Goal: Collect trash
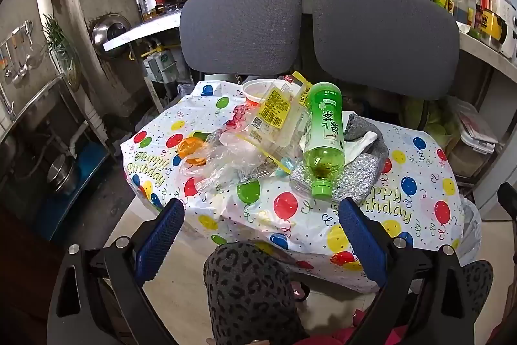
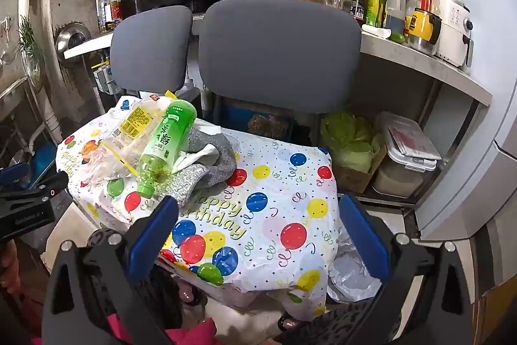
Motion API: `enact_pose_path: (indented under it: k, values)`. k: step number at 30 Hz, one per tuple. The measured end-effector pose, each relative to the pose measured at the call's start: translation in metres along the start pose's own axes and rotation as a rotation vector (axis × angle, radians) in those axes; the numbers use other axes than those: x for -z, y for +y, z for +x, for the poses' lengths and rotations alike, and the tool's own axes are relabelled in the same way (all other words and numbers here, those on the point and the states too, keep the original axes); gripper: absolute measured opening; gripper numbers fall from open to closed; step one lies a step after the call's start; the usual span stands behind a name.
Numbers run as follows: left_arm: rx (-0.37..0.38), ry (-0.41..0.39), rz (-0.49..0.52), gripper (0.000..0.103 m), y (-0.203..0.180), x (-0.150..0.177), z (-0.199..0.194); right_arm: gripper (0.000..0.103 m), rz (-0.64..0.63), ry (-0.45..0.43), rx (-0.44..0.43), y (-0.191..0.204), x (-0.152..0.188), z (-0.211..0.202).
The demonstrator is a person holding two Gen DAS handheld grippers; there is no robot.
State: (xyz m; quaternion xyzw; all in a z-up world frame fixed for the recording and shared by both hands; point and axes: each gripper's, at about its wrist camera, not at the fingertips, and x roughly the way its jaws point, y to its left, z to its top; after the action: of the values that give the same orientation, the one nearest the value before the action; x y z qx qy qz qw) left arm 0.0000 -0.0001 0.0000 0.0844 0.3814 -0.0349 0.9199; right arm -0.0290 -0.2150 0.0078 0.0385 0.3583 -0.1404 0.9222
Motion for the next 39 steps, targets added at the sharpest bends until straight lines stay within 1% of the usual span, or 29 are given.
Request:
enact_pose_path:
  k: [9,39]
  values:
    - [0.001,0.000,-0.001,0.095,0.0001,0.0000,-0.0002,0.097,0.006,0.003,-0.004,-0.0024,0.0052,0.0032]
    - [0.002,0.002,-0.002,0.095,0.0000,-0.0002,-0.0001,0.097,0.014,0.009,0.012,-0.0031,0.0043,0.0046]
